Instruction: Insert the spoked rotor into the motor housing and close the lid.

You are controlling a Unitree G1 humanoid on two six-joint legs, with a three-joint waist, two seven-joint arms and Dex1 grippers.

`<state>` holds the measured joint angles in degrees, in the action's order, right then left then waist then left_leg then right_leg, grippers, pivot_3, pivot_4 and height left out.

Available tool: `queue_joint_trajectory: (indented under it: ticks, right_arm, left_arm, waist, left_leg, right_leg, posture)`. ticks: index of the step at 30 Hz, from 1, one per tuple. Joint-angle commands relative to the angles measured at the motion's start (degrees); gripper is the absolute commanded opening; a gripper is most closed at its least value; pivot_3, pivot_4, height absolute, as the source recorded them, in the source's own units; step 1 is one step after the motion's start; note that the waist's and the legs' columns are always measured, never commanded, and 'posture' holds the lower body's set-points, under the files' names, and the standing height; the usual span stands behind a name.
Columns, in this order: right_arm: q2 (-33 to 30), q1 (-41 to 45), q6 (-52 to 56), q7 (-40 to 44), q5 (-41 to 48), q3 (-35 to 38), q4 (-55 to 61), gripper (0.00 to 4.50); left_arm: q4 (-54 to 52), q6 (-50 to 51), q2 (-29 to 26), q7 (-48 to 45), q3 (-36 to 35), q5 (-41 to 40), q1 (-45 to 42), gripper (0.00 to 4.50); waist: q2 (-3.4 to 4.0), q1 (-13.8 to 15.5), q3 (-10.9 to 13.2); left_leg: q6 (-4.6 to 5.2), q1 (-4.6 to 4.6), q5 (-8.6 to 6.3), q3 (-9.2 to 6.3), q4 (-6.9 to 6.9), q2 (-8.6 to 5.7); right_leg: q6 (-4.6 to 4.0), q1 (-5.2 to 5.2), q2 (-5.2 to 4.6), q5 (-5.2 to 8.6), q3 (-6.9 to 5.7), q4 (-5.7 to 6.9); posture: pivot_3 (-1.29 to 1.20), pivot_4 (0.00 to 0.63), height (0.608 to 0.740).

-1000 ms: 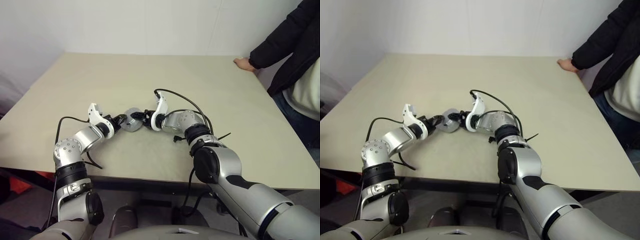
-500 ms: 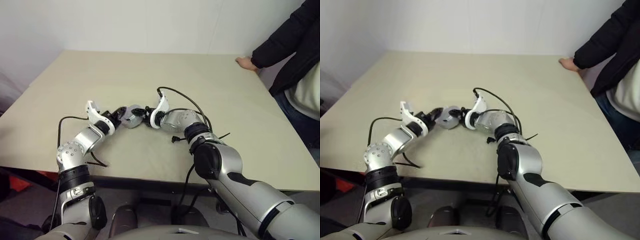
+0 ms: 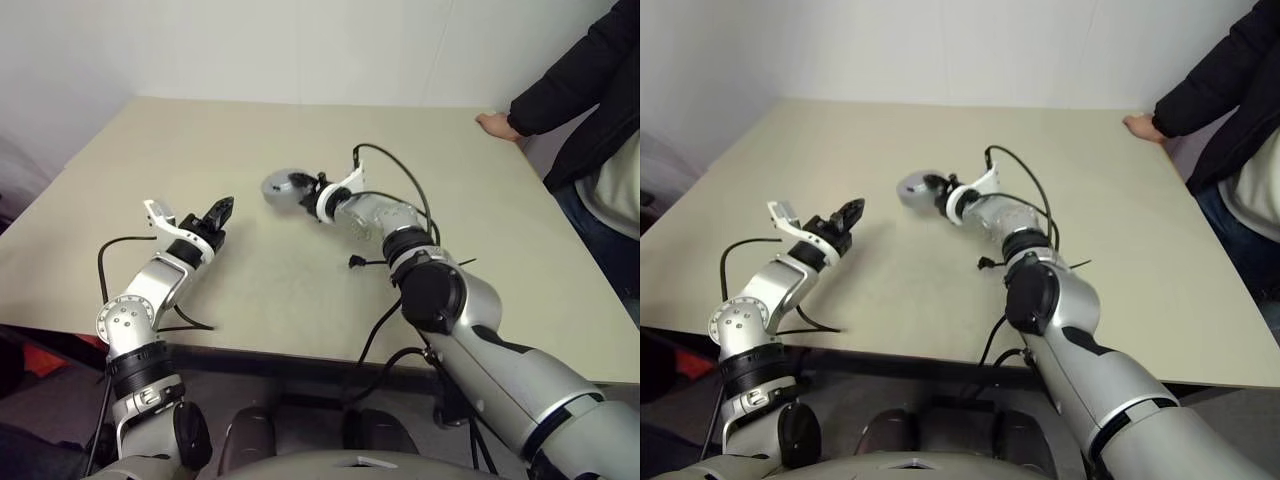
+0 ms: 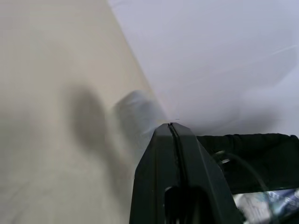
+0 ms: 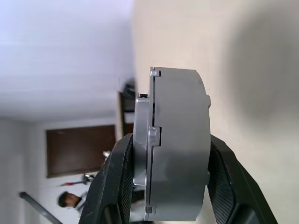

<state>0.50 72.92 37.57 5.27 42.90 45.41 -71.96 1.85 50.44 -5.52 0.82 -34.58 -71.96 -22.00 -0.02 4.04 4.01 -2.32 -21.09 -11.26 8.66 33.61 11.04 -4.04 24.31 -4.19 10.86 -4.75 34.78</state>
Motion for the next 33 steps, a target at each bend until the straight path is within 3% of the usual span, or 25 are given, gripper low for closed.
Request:
queue_joint_trajectory:
  ticks: [1, 5, 9, 13, 20, 33]
  right_arm:
    - [-2.5, 5.4, 4.8, 1.7, 4.9, 1.5, 4.9, 2.08]
    - [-3.6, 4.8, 9.0, 1.6, 6.2, 0.6, 8.4, 2.08]
    - [-3.6, 3.4, 11.1, 0.7, 6.3, -0.3, 11.0, 2.08]
    - [-3.1, 2.1, 12.6, 0.2, 6.2, -1.3, 12.8, 2.08]
    - [-1.0, -1.8, 24.7, 1.4, 7.5, -5.8, 20.9, 2.08]
    - [0.8, -6.1, 31.0, -0.8, 9.6, -7.0, 30.1, 2.08]
  left_arm:
    - [0.7, -3.1, -0.7, 0.2, -1.1, -1.1, -0.5, 0.38]
    - [1.6, -3.7, -0.6, -0.4, -0.8, -2.2, -0.6, 1.48]
    - [2.8, -2.4, -0.5, -0.6, 0.0, -4.2, -1.1, 2.91]
    - [5.4, 3.5, 0.0, 1.8, 0.4, -15.0, -2.6, 4.22]
    - [10.3, 7.0, -0.3, 1.6, 2.3, -23.9, -5.3, 4.22]
    - [13.6, 3.3, -0.7, 0.0, 2.9, -24.4, -7.2, 4.22]
  waist:
    - [-0.02, 0.0, 0.0]
    - [-0.04, 0.0, 0.0]
    - [-0.04, 0.0, 0.0]
    - [-0.04, 0.5, 0.0]
    - [-0.05, 0.9, 0.0]
    - [-0.05, 1.6, 0.0]
  left_leg:
    - [0.0, -0.01, 0.0, 0.0, 0.03, 0.0]
    - [0.03, -0.04, -0.02, -0.03, 0.06, -0.02]
    - [0.03, -0.05, -0.02, -0.02, 0.07, -0.03]
    - [0.04, -0.1, -0.03, -0.02, 0.18, -0.04]
    - [0.06, -0.14, -0.05, -0.04, 0.41, -0.05]
    - [0.03, -0.15, -0.04, -0.07, 0.47, -0.03]
  right_leg:
    - [0.0, 0.0, 0.0, 0.0, 0.0, 0.0]
    - [0.02, 0.0, 0.0, -0.01, 0.01, -0.01]
    - [0.02, 0.0, 0.01, 0.0, 0.01, -0.01]
    - [0.02, 0.0, 0.0, -0.01, 0.01, 0.02]
    - [0.04, 0.0, 0.01, -0.02, 0.01, 0.15]
    - [0.39, -0.02, -0.01, -0.21, 0.04, 0.14]
  posture:
    - [0.0, 0.0, 0.74]
    - [0.0, 0.0, 0.74]
    - [0.0, 0.0, 0.74]
    - [0.0, 0.0, 0.74]
    - [0.0, 0.0, 0.74]
    - [0.0, 0.0, 0.74]
